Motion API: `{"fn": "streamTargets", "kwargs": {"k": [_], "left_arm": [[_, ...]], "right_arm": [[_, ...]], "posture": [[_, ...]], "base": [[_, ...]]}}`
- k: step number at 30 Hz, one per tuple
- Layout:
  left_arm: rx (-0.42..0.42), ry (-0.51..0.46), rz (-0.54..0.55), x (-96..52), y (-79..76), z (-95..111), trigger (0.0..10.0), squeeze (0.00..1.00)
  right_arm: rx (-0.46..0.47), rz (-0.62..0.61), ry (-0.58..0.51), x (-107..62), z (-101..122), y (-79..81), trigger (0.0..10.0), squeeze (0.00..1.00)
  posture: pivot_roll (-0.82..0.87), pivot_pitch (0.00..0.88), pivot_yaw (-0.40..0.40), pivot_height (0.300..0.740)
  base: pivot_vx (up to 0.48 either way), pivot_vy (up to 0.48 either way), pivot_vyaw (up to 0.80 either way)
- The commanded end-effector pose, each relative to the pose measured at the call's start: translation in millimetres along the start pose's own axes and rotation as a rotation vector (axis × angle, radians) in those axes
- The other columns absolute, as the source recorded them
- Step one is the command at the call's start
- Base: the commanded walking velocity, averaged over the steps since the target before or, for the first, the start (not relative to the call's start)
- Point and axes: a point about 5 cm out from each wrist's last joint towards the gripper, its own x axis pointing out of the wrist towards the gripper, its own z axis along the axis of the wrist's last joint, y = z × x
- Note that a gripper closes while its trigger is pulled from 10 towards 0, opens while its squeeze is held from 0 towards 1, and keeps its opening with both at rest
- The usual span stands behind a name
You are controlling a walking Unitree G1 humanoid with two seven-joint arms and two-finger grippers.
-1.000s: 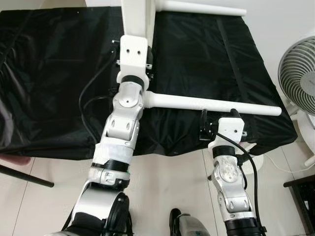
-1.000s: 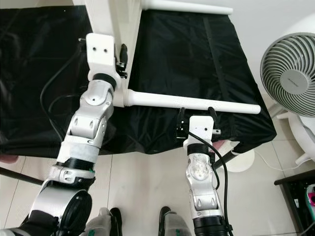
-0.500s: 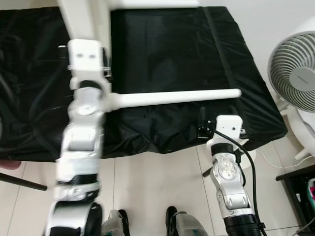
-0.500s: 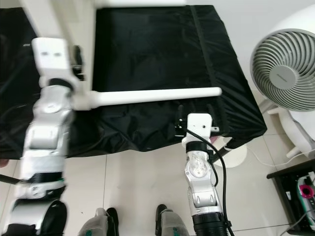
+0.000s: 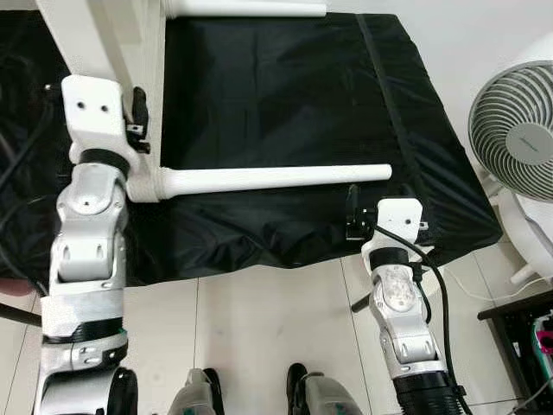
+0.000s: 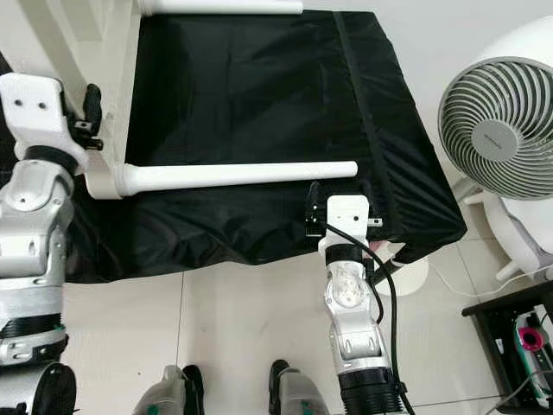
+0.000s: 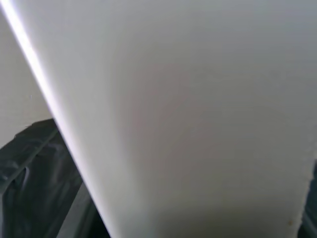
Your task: Building children table
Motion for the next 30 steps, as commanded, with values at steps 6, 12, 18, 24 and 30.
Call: {"fn": "streamTargets", "kwargs": {"k": [6,12,18,24,30], "left_arm": [[0.139,0.052,-0.191,-15.0,-6.5,-25,10.0,0.0],[0.121,0.057,-0.253,-21.0,-15.3,-33,10.0,1.0],[0.132,0.017,-0.29,-22.4,-17.8,-30,10.0,1.0],[0.134,0.02,-0.298,-22.7,-14.6,-28,10.0,1.0],[0.134,0.026,-0.298,-25.9,-9.9,-27,10.0,1.0]], "right_arm": [[-0.009,0.006,0.004,0.7,-4,-0.4,10.0,0.0],[-0.008,0.011,0.0,2.1,-4,1.2,10.0,0.0],[-0.009,0.019,-0.006,3.8,-4,1.7,10.0,0.0],[-0.008,0.024,-0.01,4.7,-5,2.7,10.0,0.0],[-0.006,0.027,-0.012,4.5,-5,3.7,10.0,0.0]], "posture": [[0.13,0.198,-0.015,0.74],[0.13,0.19,-0.018,0.74],[0.13,0.183,-0.023,0.74],[0.14,0.175,-0.023,0.74],[0.15,0.169,-0.019,0.74]], "base": [[0.0,0.0,0.0],[0.0,0.0,0.0],[0.0,0.0,0.0],[0.0,0.0,0.0],[0.0,0.0,0.0]]}}
